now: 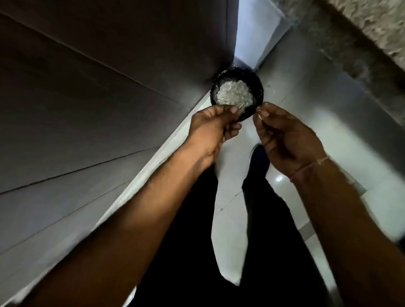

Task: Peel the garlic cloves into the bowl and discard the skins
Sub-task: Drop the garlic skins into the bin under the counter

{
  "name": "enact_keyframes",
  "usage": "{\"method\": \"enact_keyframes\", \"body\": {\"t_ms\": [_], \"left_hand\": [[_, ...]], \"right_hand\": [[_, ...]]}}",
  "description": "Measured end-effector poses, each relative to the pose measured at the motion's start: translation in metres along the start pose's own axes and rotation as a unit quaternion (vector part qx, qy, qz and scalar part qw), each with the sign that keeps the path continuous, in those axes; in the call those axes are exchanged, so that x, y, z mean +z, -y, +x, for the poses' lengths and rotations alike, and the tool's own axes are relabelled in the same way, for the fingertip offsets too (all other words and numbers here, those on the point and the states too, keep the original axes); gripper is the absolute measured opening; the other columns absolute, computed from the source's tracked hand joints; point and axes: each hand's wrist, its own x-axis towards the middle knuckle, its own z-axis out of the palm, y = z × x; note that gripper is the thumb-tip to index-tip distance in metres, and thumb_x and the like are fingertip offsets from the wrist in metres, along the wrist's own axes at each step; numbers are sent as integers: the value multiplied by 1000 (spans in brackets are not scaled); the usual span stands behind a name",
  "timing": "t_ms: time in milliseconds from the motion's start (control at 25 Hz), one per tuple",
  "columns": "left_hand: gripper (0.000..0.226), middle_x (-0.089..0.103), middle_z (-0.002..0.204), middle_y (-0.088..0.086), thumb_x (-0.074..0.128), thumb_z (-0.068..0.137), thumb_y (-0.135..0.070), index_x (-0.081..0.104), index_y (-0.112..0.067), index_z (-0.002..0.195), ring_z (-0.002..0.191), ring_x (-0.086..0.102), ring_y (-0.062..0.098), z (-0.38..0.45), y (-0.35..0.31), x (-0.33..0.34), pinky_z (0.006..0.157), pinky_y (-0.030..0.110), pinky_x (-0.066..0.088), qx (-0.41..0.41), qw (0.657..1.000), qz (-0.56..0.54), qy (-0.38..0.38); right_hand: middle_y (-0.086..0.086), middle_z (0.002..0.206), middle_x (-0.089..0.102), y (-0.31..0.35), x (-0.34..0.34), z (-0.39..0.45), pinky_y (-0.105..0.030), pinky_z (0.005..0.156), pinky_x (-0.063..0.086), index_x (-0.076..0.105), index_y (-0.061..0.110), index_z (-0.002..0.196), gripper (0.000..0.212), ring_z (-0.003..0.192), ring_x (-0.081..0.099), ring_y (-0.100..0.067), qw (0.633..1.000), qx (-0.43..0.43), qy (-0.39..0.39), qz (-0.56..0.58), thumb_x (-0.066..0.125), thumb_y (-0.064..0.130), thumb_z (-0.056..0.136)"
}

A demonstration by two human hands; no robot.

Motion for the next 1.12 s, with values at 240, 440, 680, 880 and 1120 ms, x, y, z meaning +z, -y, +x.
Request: {"method": "enact_keyframes", "body": {"t_ms": [240, 440, 680, 880, 1120], "left_hand": [[8, 72, 86, 10, 65, 101, -4, 71, -4, 97, 68, 65, 16, 148, 84, -6, 67, 25, 57, -5, 997, -64, -42], [8, 72, 77, 7, 65, 101, -3, 71, 1, 100, 65, 68, 16, 242, 127, -6, 70, 33, 58, 49, 996, -23, -77], [6, 70, 77, 11, 70, 97, -2, 74, 2, 100, 64, 62, 19, 311, 137, -28, 59, 27, 56, 86, 989, 67, -99], [3, 74, 77, 1, 78, 94, -14, 80, -14, 92, 71, 68, 17, 346, 131, -42, 73, 37, 62, 162, 963, 180, -116], [27, 79, 95, 9, 63, 93, 9, 81, -9, 101, 87, 76, 30, 351, 143, -28, 81, 49, 65, 121, 965, 194, -126]], "right_hand": [[-10, 90, 76, -41, -47, 155, -25, 84, 61, 69, 0, 100, 19, 88, 74, -19, 997, -6, -38, -69, 59, -14, 92], [-9, 92, 75, -73, -68, 259, -21, 77, 59, 71, -1, 101, 19, 83, 75, -13, 984, -60, -69, -156, 61, -14, 92], [-13, 93, 65, -93, -77, 343, -27, 84, 59, 60, -18, 124, 30, 80, 66, -15, 955, -109, -81, -265, 47, -19, 97], [-18, 87, 64, -103, -74, 358, -50, 96, 57, 69, 1, 87, 12, 87, 64, -33, 954, -159, -61, -246, 63, -9, 83], [-20, 88, 75, -109, -83, 371, -51, 87, 62, 75, 2, 89, 13, 92, 75, -36, 884, -238, -116, -385, 79, -9, 83]]}}
